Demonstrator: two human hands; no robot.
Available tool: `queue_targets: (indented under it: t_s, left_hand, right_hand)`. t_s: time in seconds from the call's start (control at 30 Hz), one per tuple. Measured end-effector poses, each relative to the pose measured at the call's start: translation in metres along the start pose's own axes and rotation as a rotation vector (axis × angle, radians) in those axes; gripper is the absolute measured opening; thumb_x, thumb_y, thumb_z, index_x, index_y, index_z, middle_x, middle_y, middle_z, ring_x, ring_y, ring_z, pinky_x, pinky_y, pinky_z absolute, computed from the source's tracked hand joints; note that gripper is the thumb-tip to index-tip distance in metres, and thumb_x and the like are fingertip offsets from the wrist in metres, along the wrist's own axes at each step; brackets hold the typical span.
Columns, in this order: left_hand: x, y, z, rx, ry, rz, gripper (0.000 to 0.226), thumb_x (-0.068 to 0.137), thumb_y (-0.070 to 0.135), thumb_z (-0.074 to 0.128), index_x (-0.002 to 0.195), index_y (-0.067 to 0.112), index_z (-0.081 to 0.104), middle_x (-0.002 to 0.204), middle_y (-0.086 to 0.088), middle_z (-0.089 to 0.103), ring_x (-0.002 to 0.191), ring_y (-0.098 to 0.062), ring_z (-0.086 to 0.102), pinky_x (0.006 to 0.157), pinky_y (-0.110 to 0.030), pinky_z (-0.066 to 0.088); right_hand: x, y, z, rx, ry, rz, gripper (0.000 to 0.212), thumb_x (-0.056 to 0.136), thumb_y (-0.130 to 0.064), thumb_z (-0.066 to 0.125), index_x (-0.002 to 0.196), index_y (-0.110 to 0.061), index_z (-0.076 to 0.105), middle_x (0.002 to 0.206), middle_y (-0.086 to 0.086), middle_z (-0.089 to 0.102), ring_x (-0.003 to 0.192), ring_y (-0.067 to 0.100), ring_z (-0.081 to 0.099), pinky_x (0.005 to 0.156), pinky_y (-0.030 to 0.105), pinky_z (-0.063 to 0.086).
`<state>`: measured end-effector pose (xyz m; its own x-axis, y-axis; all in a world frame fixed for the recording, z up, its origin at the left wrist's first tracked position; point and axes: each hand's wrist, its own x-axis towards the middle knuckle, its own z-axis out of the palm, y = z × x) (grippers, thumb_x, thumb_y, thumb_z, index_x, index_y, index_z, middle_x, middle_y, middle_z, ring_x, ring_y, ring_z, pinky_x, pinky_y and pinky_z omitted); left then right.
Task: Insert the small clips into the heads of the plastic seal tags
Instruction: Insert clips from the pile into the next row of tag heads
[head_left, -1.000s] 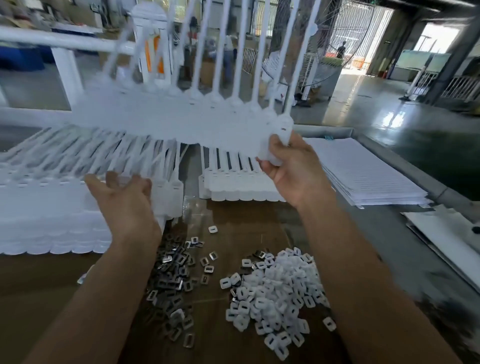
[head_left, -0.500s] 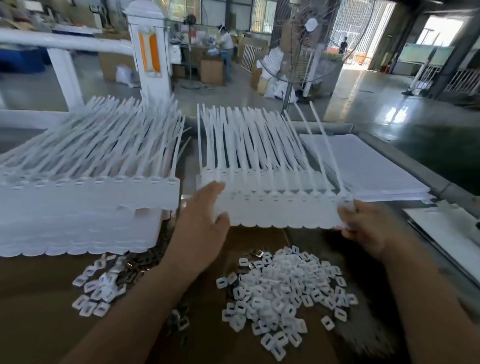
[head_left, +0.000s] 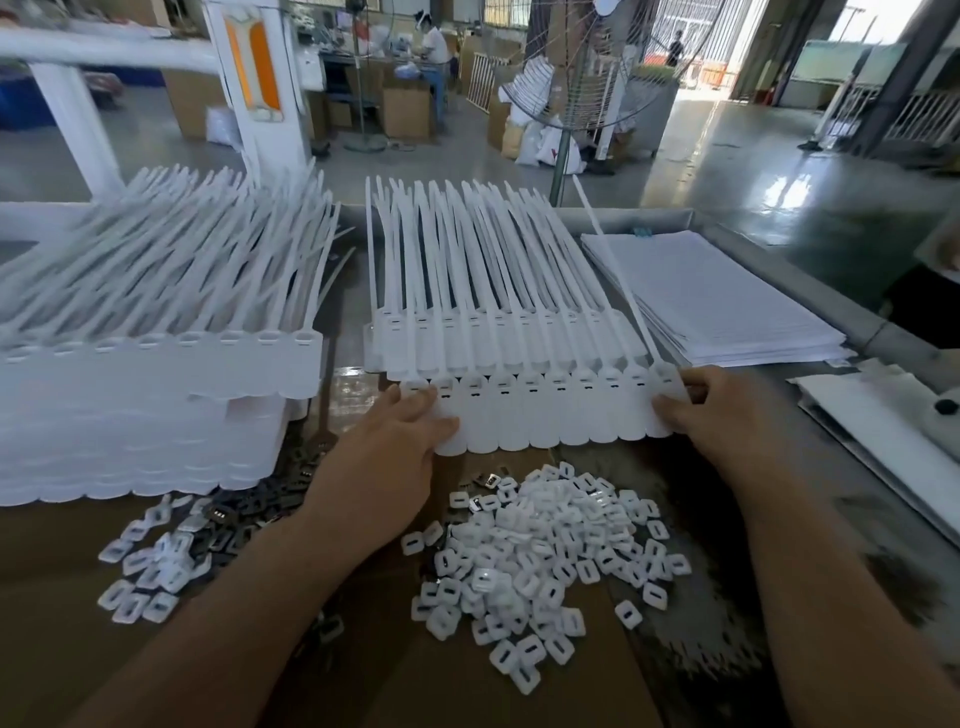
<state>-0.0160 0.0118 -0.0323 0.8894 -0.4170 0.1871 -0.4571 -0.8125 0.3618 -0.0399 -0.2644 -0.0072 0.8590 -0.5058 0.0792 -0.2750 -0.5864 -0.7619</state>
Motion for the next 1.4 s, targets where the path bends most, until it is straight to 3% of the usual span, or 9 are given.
queue_targets:
  t_s: [0.2,0.37,0.57,0.87,1.0,1.07,1.13,1.23,1.4]
  left_hand:
    - [0.001,0.003,-0.002,0.103,-0.099,0.033,0.052,0.093,0.004,0.035,0.139,0.028,0.033,0.153,0.005,0.015,0.141,-0.020,0.008,0.114,-0.034,0.011]
    - [0.001,0.004,0.000,0.163,-0.172,0.096,0.058,0.089,-0.001,0.033,0.139,0.028,0.033,0.152,0.006,0.017,0.140,-0.020,0.013,0.114,-0.038,0.017]
    - [0.002,0.001,0.002,0.198,-0.228,0.126,0.048,0.094,0.007,0.034,0.137,0.030,0.035,0.152,0.009,0.017,0.138,-0.015,0.019,0.112,-0.035,0.022]
    - [-0.010,0.012,-0.003,0.169,-0.092,0.171,0.044,0.088,0.006,0.041,0.127,0.022,0.050,0.127,0.004,0.047,0.114,-0.011,0.043,0.096,-0.025,0.040]
    - [-0.011,0.016,-0.003,0.164,-0.085,0.218,0.041,0.084,0.005,0.045,0.121,0.020,0.055,0.121,0.008,0.049,0.110,-0.006,0.044,0.095,-0.019,0.036]
    - [-0.012,0.016,-0.007,0.153,-0.091,0.202,0.042,0.082,0.004,0.045,0.119,0.020,0.056,0.122,0.009,0.051,0.111,-0.006,0.046,0.094,-0.021,0.040]
    - [-0.012,0.017,-0.009,0.153,-0.103,0.198,0.042,0.083,0.003,0.044,0.120,0.019,0.057,0.125,0.009,0.052,0.114,-0.006,0.048,0.095,-0.021,0.040]
    - [-0.013,0.019,-0.013,0.145,-0.122,0.177,0.043,0.082,0.003,0.044,0.119,0.018,0.059,0.125,0.008,0.053,0.113,-0.010,0.050,0.094,-0.027,0.043]
    - [-0.013,0.018,-0.016,0.129,-0.136,0.164,0.042,0.080,0.003,0.045,0.114,0.021,0.061,0.120,0.012,0.053,0.108,-0.010,0.053,0.090,-0.029,0.045]
  right_hand:
    - [0.003,0.003,0.003,-0.213,0.035,-0.110,0.052,0.084,-0.017,0.065,0.133,-0.013,0.048,0.136,0.006,0.048,0.122,0.019,0.045,0.086,0.018,0.029]
    - [0.004,0.002,0.022,-0.151,-0.071,-0.282,0.042,0.087,-0.025,0.061,0.128,-0.019,0.054,0.145,-0.003,0.037,0.130,0.012,0.034,0.103,0.023,0.021]
    - [0.006,0.007,0.023,-0.302,-0.092,-0.296,0.032,0.081,-0.029,0.068,0.111,-0.017,0.065,0.116,-0.001,0.061,0.091,0.005,0.048,0.081,0.019,0.031]
    - [0.004,0.004,0.022,-0.304,-0.054,-0.243,0.030,0.079,-0.029,0.069,0.107,-0.018,0.066,0.115,0.000,0.060,0.102,0.013,0.055,0.088,0.025,0.038]
    - [-0.004,-0.007,0.024,-0.332,0.073,-0.413,0.013,0.079,-0.020,0.070,0.092,-0.019,0.068,0.104,-0.007,0.059,0.088,-0.003,0.042,0.076,0.007,0.025]
    - [-0.016,-0.023,0.026,-0.180,-0.012,-0.482,0.011,0.080,-0.017,0.069,0.076,-0.026,0.065,0.086,-0.017,0.059,0.076,-0.010,0.049,0.069,0.000,0.029]
    - [-0.033,-0.043,0.030,-0.069,-0.275,-0.516,0.023,0.080,-0.017,0.069,0.070,-0.036,0.060,0.075,-0.021,0.059,0.072,-0.015,0.053,0.065,-0.002,0.037]
    - [-0.053,-0.066,0.043,-0.197,-0.551,-0.628,0.017,0.081,-0.020,0.068,0.073,-0.034,0.064,0.072,-0.019,0.058,0.068,-0.007,0.056,0.064,0.006,0.044]
    - [-0.060,-0.076,0.061,-0.450,-0.586,-0.726,0.014,0.084,-0.021,0.063,0.096,-0.023,0.071,0.079,-0.017,0.049,0.073,-0.001,0.049,0.077,0.021,0.046]
